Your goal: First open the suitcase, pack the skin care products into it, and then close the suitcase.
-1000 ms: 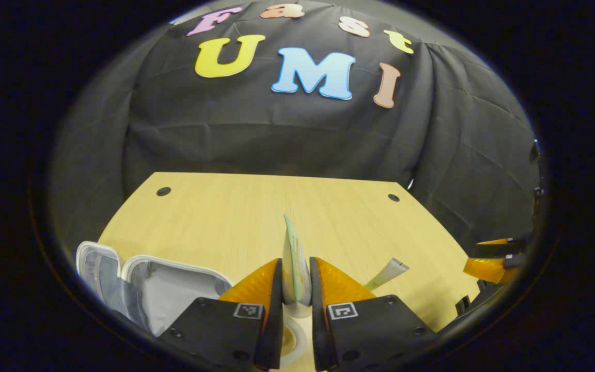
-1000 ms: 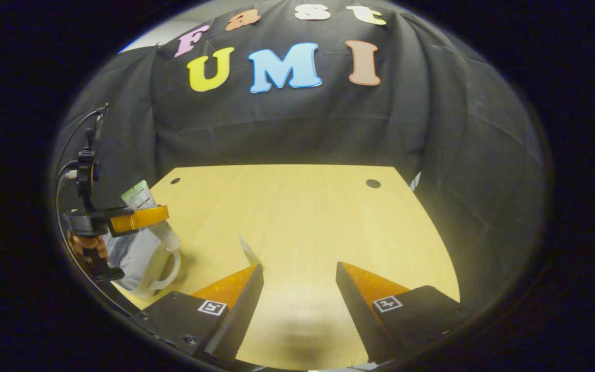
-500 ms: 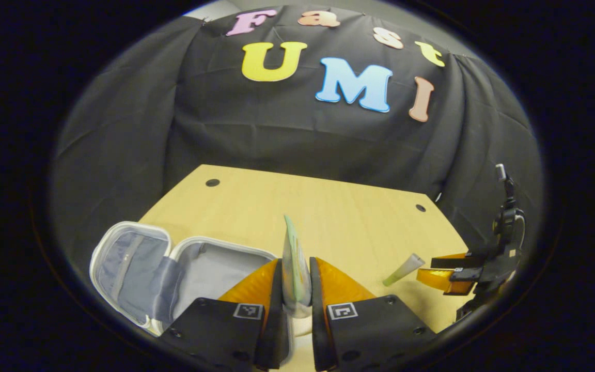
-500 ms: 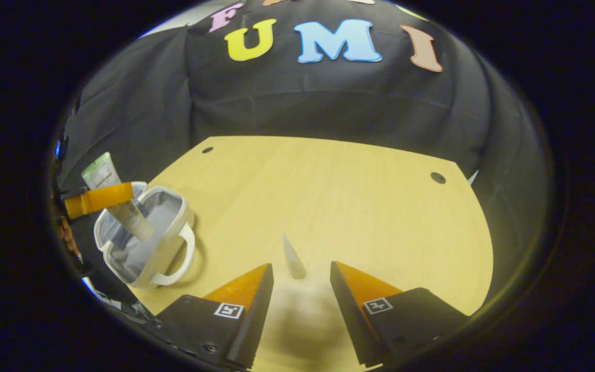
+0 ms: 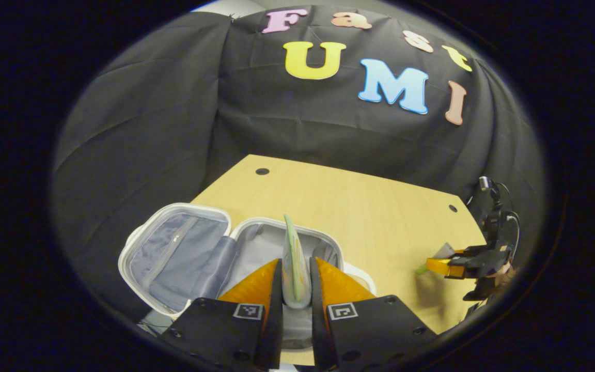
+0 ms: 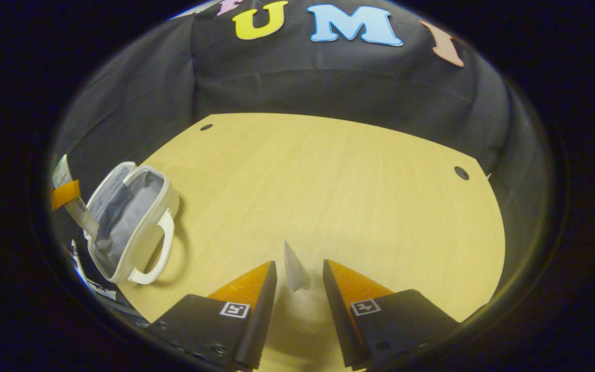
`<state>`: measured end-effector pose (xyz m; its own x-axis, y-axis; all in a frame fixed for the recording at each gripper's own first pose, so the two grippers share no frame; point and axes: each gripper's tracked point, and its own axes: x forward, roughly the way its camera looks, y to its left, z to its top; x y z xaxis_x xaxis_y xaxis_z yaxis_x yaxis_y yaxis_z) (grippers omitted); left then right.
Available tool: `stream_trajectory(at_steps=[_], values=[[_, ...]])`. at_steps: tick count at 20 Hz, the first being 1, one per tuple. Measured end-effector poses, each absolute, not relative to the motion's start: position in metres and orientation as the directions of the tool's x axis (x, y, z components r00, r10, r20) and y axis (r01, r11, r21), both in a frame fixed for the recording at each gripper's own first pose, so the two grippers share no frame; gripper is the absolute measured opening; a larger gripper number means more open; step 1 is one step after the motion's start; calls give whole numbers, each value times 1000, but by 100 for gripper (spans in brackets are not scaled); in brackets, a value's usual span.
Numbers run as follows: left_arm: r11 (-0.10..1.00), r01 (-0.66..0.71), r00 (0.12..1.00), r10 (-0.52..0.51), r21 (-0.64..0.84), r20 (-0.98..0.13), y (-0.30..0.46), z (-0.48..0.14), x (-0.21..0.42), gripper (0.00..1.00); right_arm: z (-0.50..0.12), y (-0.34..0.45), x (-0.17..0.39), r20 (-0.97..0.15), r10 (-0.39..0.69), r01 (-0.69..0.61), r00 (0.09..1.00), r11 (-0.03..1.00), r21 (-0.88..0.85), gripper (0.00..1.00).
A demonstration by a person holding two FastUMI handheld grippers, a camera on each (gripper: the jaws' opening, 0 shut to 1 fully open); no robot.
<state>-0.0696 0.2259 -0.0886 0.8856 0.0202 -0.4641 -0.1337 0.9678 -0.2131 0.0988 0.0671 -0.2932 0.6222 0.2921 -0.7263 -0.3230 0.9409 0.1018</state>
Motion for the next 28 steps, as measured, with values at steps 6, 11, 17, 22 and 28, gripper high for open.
stream_trajectory(at_steps=[6, 11, 17, 22, 28], values=[[958, -200, 808, 44, -203, -588, 246, -132, -80, 31, -294, 68, 100, -738, 303, -289, 603, 945, 152, 24], [965, -205, 725, 35, -167, -688, 253, -164, -84, 32, -284, 62, 96, -722, 310, -270, 618, 947, 176, 24], [988, -157, 483, 74, -3, -873, 277, -211, -104, 35, -280, 57, 73, -714, 319, -262, 623, 945, 194, 24], [990, -138, 415, 96, 42, -905, 286, -230, -87, 36, -276, 54, 49, -708, 332, -237, 623, 943, 233, 24], [983, -167, 508, 157, 82, -847, 294, -212, -61, 100, -273, 48, 32, -710, 321, -208, 627, 947, 245, 24]])
